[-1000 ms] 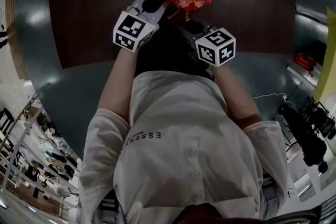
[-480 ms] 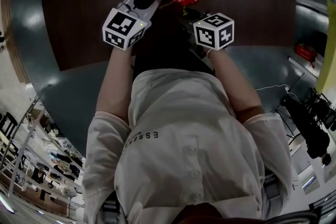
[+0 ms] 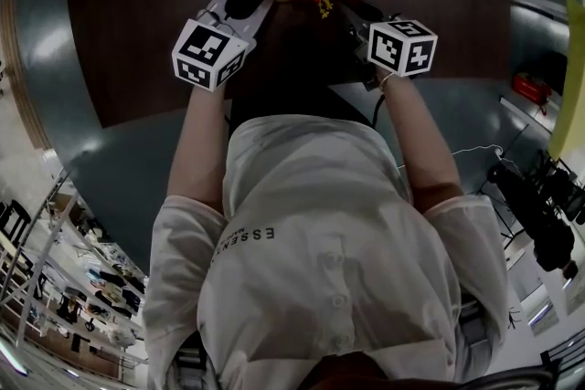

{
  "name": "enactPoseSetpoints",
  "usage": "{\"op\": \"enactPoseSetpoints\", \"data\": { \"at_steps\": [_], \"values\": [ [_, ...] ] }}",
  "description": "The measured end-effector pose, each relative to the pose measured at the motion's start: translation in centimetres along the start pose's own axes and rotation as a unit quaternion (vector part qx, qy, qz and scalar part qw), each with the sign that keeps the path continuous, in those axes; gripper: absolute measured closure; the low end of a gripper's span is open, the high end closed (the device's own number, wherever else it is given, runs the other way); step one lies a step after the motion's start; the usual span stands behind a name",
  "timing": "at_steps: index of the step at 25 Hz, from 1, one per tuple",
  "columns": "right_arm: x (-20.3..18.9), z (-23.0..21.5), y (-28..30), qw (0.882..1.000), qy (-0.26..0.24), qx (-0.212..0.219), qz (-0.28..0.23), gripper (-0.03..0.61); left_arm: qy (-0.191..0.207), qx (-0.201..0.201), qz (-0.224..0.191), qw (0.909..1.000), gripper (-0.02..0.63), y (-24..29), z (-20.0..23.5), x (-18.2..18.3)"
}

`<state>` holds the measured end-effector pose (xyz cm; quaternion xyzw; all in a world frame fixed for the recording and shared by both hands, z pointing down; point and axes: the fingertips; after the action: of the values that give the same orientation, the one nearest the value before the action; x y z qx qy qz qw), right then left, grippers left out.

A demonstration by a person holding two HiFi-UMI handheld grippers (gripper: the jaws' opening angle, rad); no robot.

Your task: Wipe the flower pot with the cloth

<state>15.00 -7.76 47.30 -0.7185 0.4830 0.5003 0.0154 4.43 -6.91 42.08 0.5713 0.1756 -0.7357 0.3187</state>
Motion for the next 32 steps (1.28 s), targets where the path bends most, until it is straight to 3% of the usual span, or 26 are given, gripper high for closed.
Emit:
{"op": "enactPoseSetpoints", "data": {
  "at_steps": [5, 11, 14, 19, 28, 32],
  "values": [
    [4.4, -3.8, -0.2, 0.998, -0.017, -0.042, -0.046, 0.528, -0.008, 0.009, -0.003, 0.9999, 0.598, 0.1, -0.2, -0.2],
    [8.3, -3.4, 4.7, 0.995, -0.089, 0.032, -0.039, 0.528, 0.018, 0.011, -0.003, 0.9998, 0.598, -0.2, -0.2, -0.5],
    [7.0, -1.5, 6.4, 0.991, -0.104, 0.09, -0.002, 0.528, 0.008, 0.016, -0.012, 0.9998, 0.598, -0.5, 0.0, -0.4],
    [5.9, -0.4, 6.0, 0.989, -0.046, 0.141, 0.026, 0.528, 0.004, 0.032, -0.028, 0.9991, 0.598, -0.5, 0.6, -0.1],
    [2.1, 0.3, 2.8, 0.987, -0.047, 0.139, 0.057, 0.528, -0.004, 0.047, -0.035, 0.9983, 0.598, -0.5, 0.8, -0.2],
    [1.8, -0.4, 1.8, 0.985, -0.072, 0.133, 0.081, 0.528, -0.008, 0.054, -0.033, 0.998, 0.598, -0.8, 0.8, -0.4]
  ]
}}
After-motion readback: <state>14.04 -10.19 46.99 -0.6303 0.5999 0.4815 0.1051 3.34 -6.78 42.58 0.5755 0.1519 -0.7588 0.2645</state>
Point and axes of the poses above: the fingertips, and each gripper's own axes: y forward along the fingers, z to its left, x out of its top, and after that the axes turned 14 degrees about -z, right-handed
